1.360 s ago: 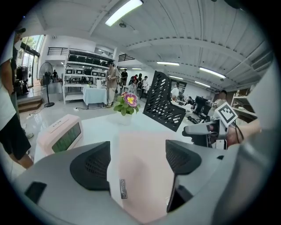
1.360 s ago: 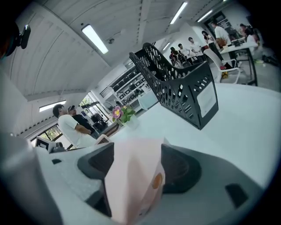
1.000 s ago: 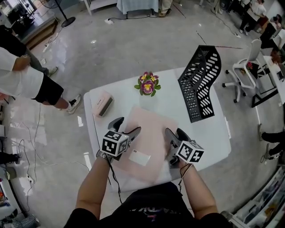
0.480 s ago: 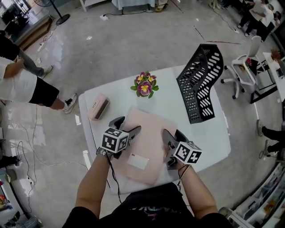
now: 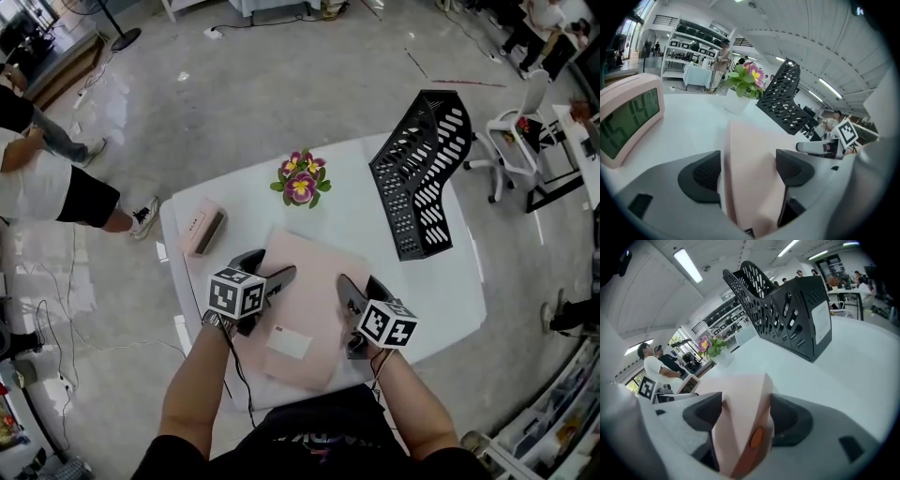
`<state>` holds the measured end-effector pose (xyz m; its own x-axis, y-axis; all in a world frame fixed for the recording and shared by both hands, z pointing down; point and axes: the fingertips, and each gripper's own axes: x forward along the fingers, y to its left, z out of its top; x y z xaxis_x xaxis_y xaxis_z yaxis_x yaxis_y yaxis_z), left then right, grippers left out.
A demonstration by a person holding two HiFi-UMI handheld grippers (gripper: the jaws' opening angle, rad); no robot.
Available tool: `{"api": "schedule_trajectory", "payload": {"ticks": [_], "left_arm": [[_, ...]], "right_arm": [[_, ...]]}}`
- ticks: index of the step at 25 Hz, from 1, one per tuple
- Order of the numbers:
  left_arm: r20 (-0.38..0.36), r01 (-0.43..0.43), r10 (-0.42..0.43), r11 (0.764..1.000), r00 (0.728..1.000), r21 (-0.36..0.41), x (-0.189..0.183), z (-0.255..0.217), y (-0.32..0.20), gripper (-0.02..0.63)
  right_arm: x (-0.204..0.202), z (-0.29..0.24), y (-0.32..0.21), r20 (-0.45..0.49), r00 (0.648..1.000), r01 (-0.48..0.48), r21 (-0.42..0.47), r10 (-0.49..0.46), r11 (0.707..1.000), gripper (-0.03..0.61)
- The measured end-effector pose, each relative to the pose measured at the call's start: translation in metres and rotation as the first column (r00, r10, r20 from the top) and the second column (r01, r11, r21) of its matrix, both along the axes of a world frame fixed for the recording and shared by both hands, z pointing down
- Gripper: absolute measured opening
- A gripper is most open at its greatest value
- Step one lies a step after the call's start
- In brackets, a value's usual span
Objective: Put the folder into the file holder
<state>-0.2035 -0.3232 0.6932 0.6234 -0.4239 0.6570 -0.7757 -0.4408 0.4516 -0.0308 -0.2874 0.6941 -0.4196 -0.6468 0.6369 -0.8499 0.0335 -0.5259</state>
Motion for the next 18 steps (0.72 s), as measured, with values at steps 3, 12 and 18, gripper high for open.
{"api": "schedule_trajectory", "payload": {"ticks": [3,12,18], "left_arm": [[-0.005,0.004,-0.004,1.000,1.000,-0.009,0.002,0.001,0.000,0.347],[0.026,0.023,-0.025,0.999,0.999,0.047,0.001,-0.017,0.000,0.347],[0.006,0.062,-0.065,0.981,0.998,0.182,-0.004,-0.061,-0.004,0.347]], "right_arm": [[0.000,0.001,-0.001,-0.011,1.000,-0.006,0.003,0.006,1.000,0.318],[-0.002,-0.010,-0.003,-0.019,1.000,0.003,0.024,-0.003,1.000,0.318],[-0.006,-0.055,-0.013,-0.054,0.998,0.041,0.157,-0.033,0.987,0.318]]}}
